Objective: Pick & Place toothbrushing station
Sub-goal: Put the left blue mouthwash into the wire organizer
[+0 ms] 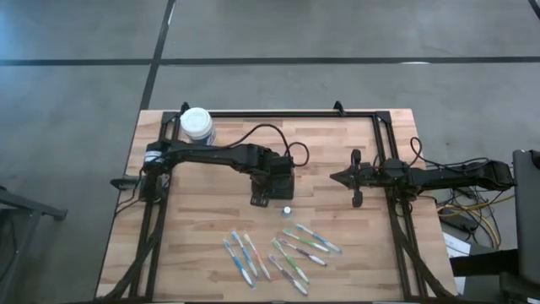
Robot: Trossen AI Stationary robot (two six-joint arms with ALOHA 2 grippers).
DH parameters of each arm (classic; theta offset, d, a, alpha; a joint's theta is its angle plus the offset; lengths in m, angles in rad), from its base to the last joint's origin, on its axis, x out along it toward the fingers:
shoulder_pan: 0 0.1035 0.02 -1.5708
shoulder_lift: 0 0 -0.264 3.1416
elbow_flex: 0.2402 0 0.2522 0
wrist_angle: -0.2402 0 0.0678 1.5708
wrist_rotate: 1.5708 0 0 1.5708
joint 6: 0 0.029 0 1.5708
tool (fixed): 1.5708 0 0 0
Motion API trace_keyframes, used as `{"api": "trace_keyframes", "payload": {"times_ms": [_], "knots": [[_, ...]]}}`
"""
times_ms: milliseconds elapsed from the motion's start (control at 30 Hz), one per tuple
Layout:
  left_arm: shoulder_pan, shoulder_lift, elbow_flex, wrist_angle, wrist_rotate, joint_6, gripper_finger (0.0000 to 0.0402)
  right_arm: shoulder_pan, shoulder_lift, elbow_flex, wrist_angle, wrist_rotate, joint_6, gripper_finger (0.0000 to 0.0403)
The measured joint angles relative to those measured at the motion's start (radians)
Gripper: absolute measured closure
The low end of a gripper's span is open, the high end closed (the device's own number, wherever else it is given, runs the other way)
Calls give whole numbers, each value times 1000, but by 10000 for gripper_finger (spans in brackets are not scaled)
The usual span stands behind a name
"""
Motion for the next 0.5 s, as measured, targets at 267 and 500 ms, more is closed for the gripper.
{"api": "trace_keyframes", "payload": {"times_ms": [267,500], "knots": [[-2,6,0,0,-3,19,304,0,0,0,-1,0,0,394],[-13,8,0,2,-7,33,304,0,0,0,-1,0,0,394]]}}
